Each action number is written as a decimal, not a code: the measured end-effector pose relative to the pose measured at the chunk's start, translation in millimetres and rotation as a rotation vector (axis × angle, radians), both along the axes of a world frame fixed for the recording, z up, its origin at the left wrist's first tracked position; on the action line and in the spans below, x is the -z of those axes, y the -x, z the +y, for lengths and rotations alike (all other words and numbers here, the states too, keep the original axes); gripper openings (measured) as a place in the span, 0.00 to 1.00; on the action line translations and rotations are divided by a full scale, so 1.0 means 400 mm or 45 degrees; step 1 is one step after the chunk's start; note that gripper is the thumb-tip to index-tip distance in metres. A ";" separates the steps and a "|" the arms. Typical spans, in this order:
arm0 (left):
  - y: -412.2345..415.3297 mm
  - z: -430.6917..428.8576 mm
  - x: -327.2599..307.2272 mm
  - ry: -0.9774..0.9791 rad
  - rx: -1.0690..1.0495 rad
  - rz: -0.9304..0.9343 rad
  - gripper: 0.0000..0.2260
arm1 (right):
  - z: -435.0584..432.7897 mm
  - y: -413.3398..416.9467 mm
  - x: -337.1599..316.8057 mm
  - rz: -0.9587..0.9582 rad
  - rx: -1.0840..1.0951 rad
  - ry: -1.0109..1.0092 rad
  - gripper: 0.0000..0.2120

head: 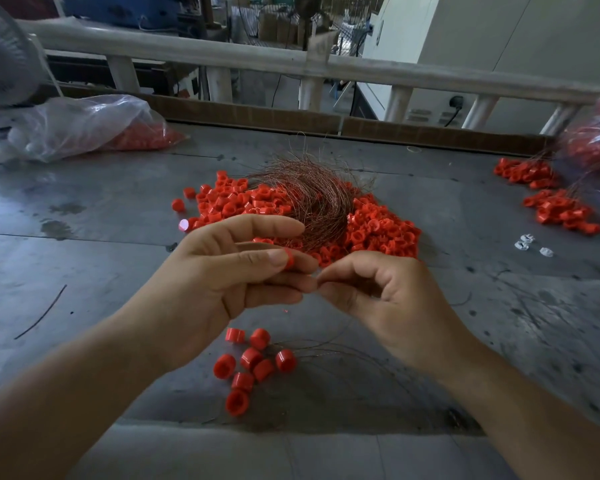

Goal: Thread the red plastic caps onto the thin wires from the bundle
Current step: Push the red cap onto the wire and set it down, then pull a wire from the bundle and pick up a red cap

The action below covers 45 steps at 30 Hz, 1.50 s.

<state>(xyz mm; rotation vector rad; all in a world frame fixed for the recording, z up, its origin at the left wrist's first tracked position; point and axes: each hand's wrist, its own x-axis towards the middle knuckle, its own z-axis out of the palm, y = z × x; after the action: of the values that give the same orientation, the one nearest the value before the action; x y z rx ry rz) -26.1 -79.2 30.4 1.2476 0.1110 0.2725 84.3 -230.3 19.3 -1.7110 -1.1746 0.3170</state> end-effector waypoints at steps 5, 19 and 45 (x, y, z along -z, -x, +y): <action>0.008 0.019 -0.005 -0.124 -0.042 0.003 0.14 | -0.007 -0.012 -0.008 -0.140 0.088 0.033 0.07; -0.011 0.116 0.042 -1.367 -0.886 0.508 0.07 | -0.003 0.007 0.022 -0.256 -0.046 0.432 0.03; -0.022 0.028 0.043 -1.498 -0.551 0.190 0.10 | 0.051 -0.118 0.008 -0.786 0.383 0.365 0.07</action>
<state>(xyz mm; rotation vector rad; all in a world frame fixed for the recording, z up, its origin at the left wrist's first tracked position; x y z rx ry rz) -17.4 -67.9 13.1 2.4158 0.3866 0.6711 131.5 -210.1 15.9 -2.2990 -1.3149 -0.2639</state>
